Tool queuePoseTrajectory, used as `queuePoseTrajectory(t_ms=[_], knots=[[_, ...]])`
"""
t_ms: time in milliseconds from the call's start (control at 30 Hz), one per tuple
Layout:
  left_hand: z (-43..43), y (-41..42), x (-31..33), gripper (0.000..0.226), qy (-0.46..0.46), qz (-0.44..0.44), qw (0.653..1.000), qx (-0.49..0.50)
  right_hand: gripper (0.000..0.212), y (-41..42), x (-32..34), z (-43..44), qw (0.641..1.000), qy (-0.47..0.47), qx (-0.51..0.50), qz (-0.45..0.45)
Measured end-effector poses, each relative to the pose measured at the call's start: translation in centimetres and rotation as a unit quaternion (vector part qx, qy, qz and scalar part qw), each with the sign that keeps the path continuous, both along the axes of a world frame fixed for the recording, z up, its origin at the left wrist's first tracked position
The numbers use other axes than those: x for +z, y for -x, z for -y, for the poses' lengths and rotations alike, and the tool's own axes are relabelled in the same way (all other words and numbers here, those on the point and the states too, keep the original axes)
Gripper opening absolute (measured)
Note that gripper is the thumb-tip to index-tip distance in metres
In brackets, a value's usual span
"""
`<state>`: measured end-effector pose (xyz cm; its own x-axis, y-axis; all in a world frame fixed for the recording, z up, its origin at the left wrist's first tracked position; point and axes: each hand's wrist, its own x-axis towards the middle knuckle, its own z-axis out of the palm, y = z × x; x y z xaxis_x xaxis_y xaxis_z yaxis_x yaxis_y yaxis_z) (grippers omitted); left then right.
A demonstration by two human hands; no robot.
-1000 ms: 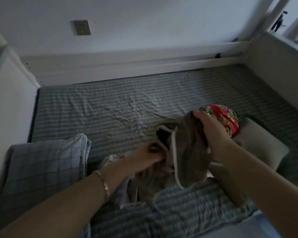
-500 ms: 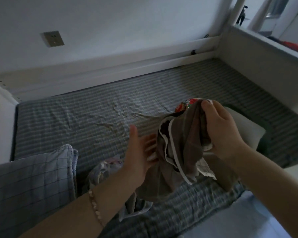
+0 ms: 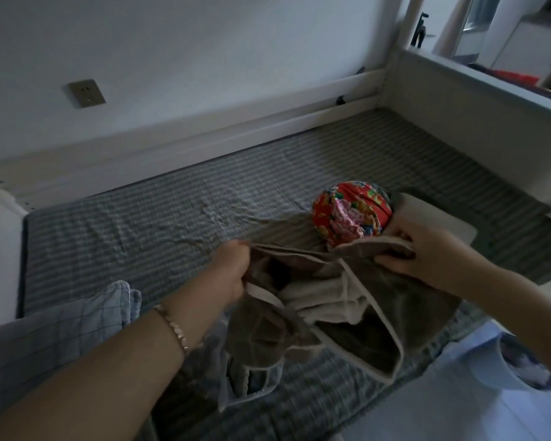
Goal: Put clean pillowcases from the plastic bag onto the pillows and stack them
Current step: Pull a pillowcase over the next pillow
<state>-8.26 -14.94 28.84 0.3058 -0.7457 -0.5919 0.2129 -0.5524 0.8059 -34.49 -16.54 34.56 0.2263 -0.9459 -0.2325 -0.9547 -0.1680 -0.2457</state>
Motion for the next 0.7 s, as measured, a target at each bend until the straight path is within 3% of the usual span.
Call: queuePoseTrajectory(t_ms=[67, 100, 167, 233, 300, 367, 433, 500, 533, 600, 633, 700], knots=[[-0.3, 1.2, 2.0, 0.017, 0.017, 0.037, 0.992, -0.119, 0.066, 0.2, -1.3, -0.2, 0.99, -0.036, 0.009, -0.138], [-0.6, 1.9, 3.0, 0.012, 0.03, 0.054, 0.983, -0.173, 0.081, -0.4, -1.6, -0.4, 0.991, -0.034, 0.016, -0.126], [-1.4, 3.5, 4.5, 0.008, 0.057, 0.059, 0.962, -0.26, 0.095, -2.7, -1.7, -1.1, 0.996, -0.055, 0.055, 0.047], [-2.0, 4.8, 5.2, 0.016, 0.108, 0.064, 0.941, -0.313, 0.082, -5.5, -2.7, -1.9, 0.977, -0.112, 0.106, 0.149], [-2.6, 4.9, 5.2, 0.032, 0.176, 0.13, 0.904, -0.368, 0.047, -6.9, -4.6, -1.7, 0.981, -0.108, 0.119, 0.111], [-2.9, 3.4, 4.4, 0.05, 0.188, 0.351, 0.813, -0.426, 0.025, -6.7, -5.9, -0.8, 0.99, -0.081, 0.047, 0.106], [-3.0, 1.1, 2.9, 0.06, 0.108, 0.575, 0.69, -0.427, 0.029, -6.3, -6.4, 0.0, 0.985, -0.081, -0.017, 0.152], [-2.8, -0.9, 1.3, 0.047, 0.021, 0.683, 0.605, -0.409, 0.026, -6.5, -6.3, 0.5, 0.989, -0.072, 0.008, 0.127], [-2.7, -1.9, 0.6, 0.039, -0.008, 0.706, 0.58, -0.407, 0.02, -6.7, -6.0, 0.6, 0.993, -0.055, 0.04, 0.098], [-2.4, -3.7, -0.5, 0.029, -0.018, 0.718, 0.574, -0.393, 0.023, -6.7, -5.1, 0.7, 0.995, -0.005, 0.098, 0.018], [-2.4, -4.4, -0.9, 0.024, 0.004, 0.705, 0.604, -0.372, 0.033, -6.5, -4.9, 1.2, 0.993, 0.013, 0.113, -0.027], [-2.8, -5.0, -1.8, 0.019, 0.084, 0.631, 0.71, -0.302, 0.036, -5.8, -4.8, 2.1, 0.983, 0.03, 0.13, -0.125]])
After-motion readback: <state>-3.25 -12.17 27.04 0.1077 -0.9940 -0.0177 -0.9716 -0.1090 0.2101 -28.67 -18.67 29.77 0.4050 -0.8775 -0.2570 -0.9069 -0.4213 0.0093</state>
